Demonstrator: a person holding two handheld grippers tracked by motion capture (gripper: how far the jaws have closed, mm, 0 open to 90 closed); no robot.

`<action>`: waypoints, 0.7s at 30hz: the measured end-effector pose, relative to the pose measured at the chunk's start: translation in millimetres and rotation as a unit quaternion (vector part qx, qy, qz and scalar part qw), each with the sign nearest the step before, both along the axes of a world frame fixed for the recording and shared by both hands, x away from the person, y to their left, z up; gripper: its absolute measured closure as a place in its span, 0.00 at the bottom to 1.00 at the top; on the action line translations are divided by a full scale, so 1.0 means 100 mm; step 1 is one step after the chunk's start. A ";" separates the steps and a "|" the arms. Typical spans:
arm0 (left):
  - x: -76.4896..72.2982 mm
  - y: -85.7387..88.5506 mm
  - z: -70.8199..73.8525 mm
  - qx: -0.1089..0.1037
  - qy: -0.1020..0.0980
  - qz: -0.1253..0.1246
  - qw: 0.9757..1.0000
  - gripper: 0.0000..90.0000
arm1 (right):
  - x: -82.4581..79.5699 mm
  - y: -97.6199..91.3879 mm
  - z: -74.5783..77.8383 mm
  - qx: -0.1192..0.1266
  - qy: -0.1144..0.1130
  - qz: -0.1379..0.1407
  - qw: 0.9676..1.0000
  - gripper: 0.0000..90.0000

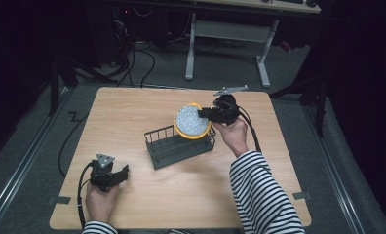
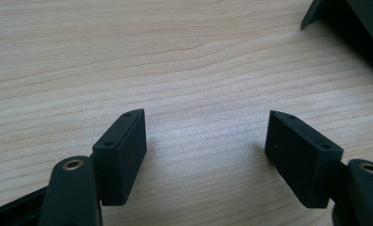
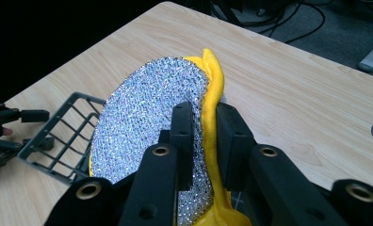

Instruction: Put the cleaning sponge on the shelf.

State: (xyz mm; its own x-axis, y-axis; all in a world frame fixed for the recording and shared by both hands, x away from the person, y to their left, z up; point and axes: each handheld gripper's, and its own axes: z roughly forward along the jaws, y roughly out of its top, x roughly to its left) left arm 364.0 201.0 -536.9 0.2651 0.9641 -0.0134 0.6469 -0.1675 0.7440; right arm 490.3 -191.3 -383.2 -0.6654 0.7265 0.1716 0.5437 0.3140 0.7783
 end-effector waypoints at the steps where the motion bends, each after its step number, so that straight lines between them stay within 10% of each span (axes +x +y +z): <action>1: 0.00 0.00 0.00 0.000 0.000 0.000 1.000 0.34 | 0.01 0.00 -0.01 0.000 0.001 -0.001 1.000 0.88; 21: 0.00 0.00 0.00 0.001 0.001 -0.001 1.000 0.34 | 0.22 0.04 -0.24 -0.024 0.017 -0.003 1.000 0.85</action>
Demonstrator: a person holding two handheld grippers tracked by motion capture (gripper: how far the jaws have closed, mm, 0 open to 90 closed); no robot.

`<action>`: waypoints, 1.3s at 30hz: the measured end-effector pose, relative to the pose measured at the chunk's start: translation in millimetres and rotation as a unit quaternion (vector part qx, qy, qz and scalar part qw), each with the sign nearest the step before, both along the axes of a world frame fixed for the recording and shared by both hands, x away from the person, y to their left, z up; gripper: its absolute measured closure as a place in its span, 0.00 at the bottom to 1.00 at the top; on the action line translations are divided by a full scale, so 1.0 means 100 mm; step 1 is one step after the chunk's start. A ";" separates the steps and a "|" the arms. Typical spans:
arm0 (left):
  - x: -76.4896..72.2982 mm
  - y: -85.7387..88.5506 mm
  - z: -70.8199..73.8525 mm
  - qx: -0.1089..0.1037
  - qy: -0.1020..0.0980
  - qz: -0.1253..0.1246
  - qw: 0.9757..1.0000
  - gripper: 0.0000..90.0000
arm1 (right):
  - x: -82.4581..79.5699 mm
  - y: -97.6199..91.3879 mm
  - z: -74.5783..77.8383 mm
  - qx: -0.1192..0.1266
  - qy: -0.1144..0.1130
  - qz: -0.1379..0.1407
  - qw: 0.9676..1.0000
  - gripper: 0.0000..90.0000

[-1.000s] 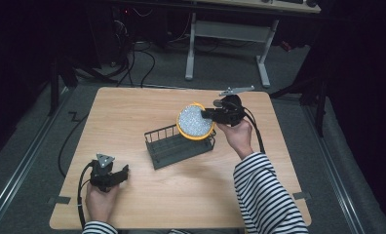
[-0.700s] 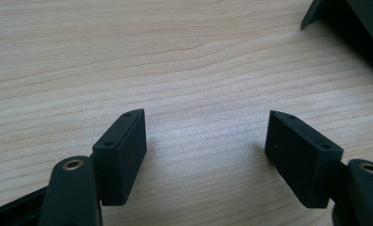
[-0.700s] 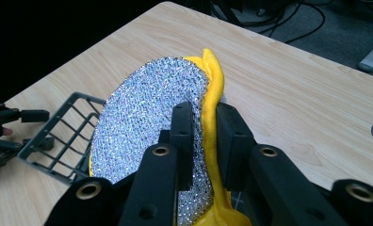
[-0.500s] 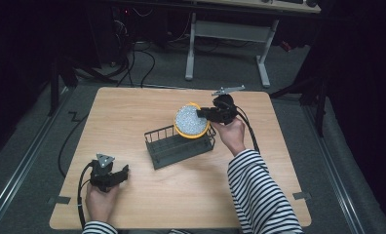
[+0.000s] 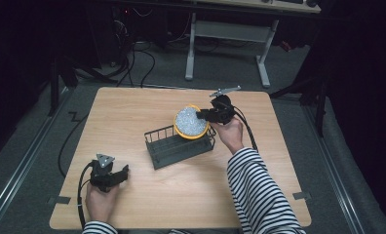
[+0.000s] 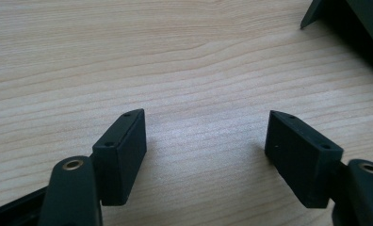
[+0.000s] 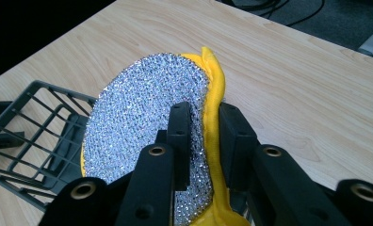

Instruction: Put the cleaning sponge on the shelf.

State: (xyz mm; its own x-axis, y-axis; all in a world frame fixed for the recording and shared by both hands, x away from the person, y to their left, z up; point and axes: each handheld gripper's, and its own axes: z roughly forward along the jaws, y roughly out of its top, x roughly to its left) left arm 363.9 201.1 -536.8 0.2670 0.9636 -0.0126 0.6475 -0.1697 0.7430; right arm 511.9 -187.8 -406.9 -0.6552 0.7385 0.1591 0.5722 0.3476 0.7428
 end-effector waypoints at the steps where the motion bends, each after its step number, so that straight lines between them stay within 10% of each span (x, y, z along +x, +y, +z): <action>1: 0.00 0.00 0.00 0.000 0.000 0.000 1.000 0.34 | 0.00 0.00 -0.01 -0.001 0.001 -0.001 1.000 0.85; 39: 0.00 0.00 0.00 0.000 0.000 0.000 1.000 0.34 | -0.13 0.01 -0.22 -0.025 0.018 0.028 0.999 0.82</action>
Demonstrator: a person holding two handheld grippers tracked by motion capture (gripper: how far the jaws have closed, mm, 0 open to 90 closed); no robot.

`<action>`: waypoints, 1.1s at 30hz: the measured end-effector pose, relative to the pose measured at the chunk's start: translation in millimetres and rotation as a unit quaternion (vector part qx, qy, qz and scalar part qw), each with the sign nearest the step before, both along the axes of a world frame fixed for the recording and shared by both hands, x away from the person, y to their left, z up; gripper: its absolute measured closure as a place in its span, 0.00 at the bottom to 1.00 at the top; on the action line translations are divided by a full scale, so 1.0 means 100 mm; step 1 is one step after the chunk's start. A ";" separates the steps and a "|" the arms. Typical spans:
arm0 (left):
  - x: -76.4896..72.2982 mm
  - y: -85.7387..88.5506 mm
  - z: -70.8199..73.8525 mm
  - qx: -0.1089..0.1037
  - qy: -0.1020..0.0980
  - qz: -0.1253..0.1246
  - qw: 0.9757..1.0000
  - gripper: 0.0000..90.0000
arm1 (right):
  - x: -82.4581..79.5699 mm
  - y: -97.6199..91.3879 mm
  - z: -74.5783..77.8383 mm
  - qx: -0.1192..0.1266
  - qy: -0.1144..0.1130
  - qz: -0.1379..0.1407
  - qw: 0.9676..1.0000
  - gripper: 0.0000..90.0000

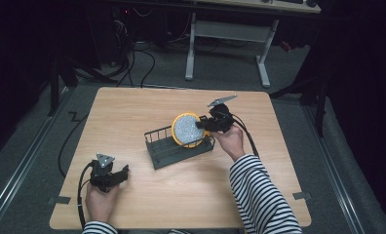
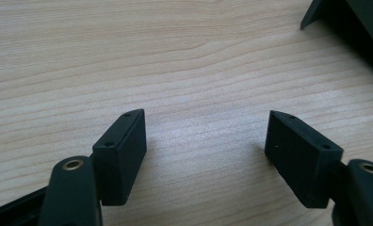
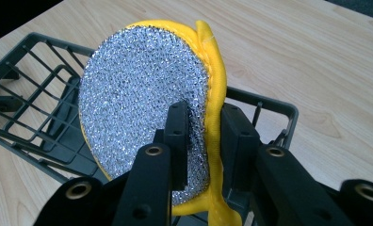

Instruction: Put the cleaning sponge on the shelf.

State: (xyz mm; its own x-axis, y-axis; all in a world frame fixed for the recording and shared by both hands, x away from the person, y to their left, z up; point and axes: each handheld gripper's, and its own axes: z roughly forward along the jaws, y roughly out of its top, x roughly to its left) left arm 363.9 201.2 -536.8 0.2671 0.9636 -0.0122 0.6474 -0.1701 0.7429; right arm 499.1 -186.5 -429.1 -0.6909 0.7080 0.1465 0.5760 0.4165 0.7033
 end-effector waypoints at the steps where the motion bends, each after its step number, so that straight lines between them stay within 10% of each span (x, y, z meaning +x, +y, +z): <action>1: 0.00 0.00 0.00 0.000 0.000 0.000 1.000 0.34 | 0.00 0.01 0.00 0.000 -0.001 0.001 1.000 0.81; 10: 0.00 0.00 0.00 -0.001 -0.001 0.001 1.000 0.34 | -0.06 -0.03 0.05 0.028 -0.015 -0.013 0.999 0.52; 33: 0.00 0.00 0.00 -0.001 -0.001 0.001 1.000 0.34 | -0.44 -0.62 0.22 0.025 -0.043 -0.072 0.996 0.51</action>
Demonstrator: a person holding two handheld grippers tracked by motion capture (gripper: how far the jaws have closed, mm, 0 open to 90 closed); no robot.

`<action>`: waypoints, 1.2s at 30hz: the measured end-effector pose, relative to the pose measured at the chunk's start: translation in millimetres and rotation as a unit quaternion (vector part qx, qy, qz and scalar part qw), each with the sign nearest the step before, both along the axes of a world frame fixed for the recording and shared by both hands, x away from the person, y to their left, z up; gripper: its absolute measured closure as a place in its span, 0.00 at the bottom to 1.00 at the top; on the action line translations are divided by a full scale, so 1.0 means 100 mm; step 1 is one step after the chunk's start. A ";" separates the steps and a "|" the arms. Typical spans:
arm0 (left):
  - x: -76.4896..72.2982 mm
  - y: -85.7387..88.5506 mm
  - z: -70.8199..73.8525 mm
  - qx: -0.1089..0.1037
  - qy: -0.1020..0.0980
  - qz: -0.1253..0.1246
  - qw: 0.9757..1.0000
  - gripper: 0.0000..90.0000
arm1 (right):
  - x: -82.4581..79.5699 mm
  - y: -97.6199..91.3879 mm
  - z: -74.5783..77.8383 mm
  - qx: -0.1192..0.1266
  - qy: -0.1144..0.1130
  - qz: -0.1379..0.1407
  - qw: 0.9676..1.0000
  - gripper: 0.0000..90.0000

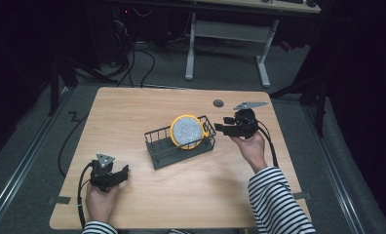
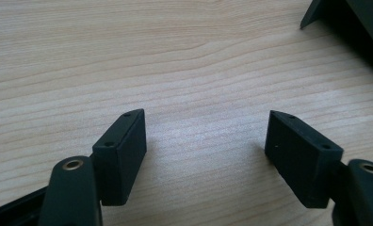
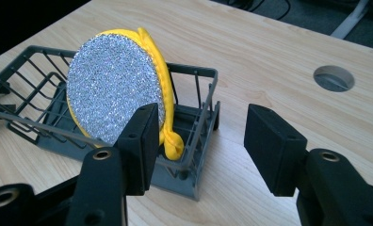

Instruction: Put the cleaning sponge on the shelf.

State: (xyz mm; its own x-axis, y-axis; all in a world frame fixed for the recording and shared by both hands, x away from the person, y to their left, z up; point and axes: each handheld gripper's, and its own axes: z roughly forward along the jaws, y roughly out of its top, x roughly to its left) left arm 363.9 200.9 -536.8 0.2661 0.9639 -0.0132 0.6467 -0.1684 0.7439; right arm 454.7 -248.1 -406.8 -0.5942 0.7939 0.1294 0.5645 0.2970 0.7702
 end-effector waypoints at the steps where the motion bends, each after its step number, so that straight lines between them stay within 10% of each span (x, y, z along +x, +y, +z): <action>1: 0.00 0.00 0.00 0.000 0.000 0.000 1.000 0.34 | -0.04 -0.05 0.00 0.001 0.000 -0.002 1.000 0.51; 24: 0.00 0.00 0.00 0.000 0.000 0.000 1.000 0.34 | -0.66 -0.57 -0.33 -0.003 -0.007 -0.056 0.998 0.52; 36: 0.00 0.00 0.00 0.000 0.000 -0.001 1.000 0.34 | -0.98 -0.80 -0.84 0.015 0.002 -0.101 0.995 0.49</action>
